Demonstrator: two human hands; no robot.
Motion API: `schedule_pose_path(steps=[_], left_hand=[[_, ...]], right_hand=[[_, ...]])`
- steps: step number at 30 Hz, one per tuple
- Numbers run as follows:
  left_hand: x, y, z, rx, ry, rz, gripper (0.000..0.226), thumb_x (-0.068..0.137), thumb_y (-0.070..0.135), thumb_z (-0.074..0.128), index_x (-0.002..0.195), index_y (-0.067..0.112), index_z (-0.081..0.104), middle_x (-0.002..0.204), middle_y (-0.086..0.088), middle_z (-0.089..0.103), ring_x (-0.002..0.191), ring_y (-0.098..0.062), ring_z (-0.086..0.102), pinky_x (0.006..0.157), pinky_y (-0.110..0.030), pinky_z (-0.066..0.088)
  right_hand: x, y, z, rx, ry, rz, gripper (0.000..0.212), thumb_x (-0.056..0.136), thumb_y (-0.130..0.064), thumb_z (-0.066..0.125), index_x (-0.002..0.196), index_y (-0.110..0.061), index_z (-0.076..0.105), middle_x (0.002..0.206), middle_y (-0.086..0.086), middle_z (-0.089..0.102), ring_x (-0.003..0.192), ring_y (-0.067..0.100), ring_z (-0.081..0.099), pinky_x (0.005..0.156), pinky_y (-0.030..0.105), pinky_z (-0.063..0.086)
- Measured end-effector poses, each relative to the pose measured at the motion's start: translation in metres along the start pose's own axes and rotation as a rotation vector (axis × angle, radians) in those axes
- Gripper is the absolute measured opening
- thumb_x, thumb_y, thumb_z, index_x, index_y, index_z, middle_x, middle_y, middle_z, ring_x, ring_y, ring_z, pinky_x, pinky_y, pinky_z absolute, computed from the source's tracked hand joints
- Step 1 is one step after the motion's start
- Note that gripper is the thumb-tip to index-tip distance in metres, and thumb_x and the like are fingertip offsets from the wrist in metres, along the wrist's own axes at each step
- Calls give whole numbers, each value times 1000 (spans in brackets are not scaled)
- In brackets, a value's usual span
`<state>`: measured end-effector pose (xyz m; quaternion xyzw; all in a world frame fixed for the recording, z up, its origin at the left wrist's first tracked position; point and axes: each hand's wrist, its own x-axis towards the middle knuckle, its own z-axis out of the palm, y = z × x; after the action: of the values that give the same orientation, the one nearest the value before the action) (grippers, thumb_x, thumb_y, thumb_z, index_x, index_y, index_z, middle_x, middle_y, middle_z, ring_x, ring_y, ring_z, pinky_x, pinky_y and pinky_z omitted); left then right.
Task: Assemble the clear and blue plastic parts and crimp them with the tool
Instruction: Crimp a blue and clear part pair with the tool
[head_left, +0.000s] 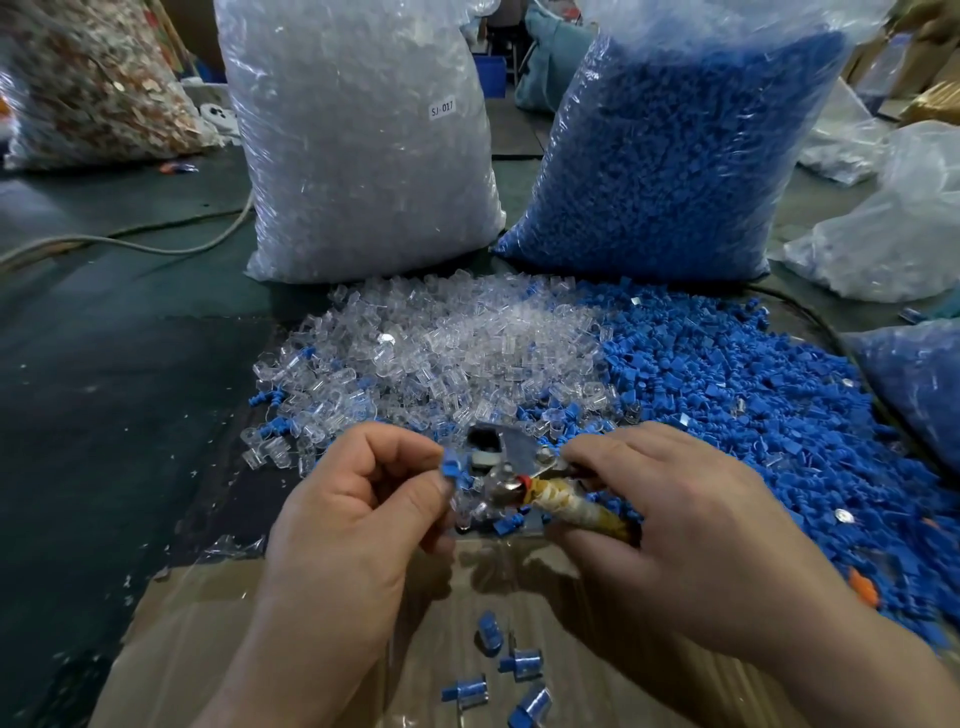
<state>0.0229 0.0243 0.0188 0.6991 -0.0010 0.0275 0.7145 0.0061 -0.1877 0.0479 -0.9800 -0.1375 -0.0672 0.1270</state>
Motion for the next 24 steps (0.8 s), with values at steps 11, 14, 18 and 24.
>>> schedule_pose_path(steps=[11, 14, 18, 24], left_hand=[[-5, -2, 8, 202, -103, -192, 28, 89, 5, 67, 77, 31, 69, 57, -10, 68, 42, -10, 57, 43, -15, 45], [-7, -3, 10, 238, -77, -167, 20, 90, 7, 68, 81, 24, 69, 60, -8, 70, 44, -9, 61, 43, -14, 46], [-11, -6, 15, 271, -54, -145, 23, 89, 14, 70, 85, 36, 69, 66, -3, 73, 57, -18, 70, 52, -26, 57], [-18, -3, 14, 330, -114, 59, 15, 85, 30, 62, 89, 41, 70, 69, 4, 73, 60, -11, 68, 54, -28, 58]], right_hand=[[22, 25, 11, -266, -111, 283, 66, 80, -75, 39, 133, -36, 43, 125, -9, 53, 117, 19, 40, 100, 39, 27], [19, 22, 8, -229, -40, 247, 60, 83, -69, 40, 131, -34, 49, 126, -9, 54, 119, 20, 41, 103, 42, 25], [7, -10, 10, -63, 170, 30, 42, 87, -59, 41, 106, -30, 64, 100, -11, 67, 94, 15, 61, 86, 39, 47], [4, -28, 19, -24, 158, -207, 30, 92, -45, 48, 87, -20, 63, 80, -3, 61, 73, 22, 57, 70, 36, 36]])
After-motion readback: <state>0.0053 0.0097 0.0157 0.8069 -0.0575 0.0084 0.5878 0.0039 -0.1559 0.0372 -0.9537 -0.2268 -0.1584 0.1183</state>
